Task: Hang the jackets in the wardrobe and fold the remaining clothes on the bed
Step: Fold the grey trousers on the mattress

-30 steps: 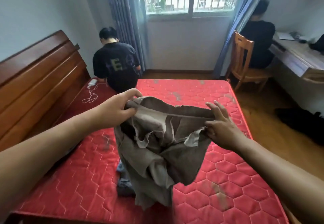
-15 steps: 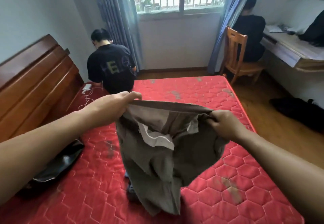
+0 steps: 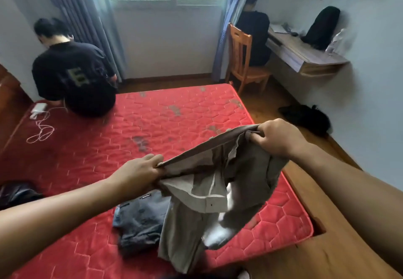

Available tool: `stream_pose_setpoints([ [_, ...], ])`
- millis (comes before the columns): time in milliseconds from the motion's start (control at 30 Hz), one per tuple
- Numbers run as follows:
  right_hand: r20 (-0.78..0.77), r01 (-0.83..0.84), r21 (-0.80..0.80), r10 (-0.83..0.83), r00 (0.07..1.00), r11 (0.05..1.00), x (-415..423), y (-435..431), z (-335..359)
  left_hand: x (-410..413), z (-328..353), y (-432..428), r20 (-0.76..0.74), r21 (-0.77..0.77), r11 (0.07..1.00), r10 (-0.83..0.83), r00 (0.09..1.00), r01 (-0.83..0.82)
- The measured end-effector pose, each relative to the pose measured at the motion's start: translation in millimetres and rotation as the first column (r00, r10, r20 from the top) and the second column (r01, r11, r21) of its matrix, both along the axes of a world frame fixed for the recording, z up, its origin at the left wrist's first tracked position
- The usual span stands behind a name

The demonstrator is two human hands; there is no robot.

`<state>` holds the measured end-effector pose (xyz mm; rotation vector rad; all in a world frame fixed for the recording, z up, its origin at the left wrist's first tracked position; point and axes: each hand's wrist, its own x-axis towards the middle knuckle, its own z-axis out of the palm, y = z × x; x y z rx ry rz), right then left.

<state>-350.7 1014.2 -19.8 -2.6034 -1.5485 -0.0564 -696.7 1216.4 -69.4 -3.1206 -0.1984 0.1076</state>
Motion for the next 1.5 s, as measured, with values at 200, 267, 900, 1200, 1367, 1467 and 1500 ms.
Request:
stream_pose_setpoints([
  [200,-0.081,-0.086,-0.103,0.078,0.994,0.991,50.3,-33.0,4.8,38.5,6.2,-6.6,0.253,-0.448,0.892,0.182,0.950,-0.052],
  [267,-0.042,-0.150,-0.105,0.146,0.988,0.983,66.4,-42.1,8.2,58.0,15.3,-15.0,0.341,-0.562,0.822,0.327,0.881,-0.088],
  [900,-0.143,-0.448,0.084,0.455,0.879,0.890,164.4,-56.3,4.2,178.5,42.1,-111.4,0.092,-0.329,0.843,0.477,0.874,-0.425],
  [1200,-0.399,-0.342,0.251,0.418,0.816,0.906,205.0,-46.5,97.8,174.4,142.5,-71.5,0.165,-0.755,0.567,0.651,0.741,-0.330],
  [1367,-0.480,-0.137,-0.260,-0.005,0.877,0.956,204.9,-12.3,70.0,221.6,98.4,-48.8,-0.199,-0.592,0.392,0.775,0.599,-0.704],
  [1467,-0.691,-0.013,-0.278,-0.190,0.698,0.961,188.1,-13.1,32.6,242.1,65.4,-67.9,-0.387,-0.709,0.051,0.806,0.448,-0.704],
  [1500,-0.798,0.037,-0.258,-0.234,0.555,0.966,180.1,-15.7,20.9,248.1,57.1,-78.2,-0.407,-0.775,-0.058,0.807,0.428,-0.629],
])
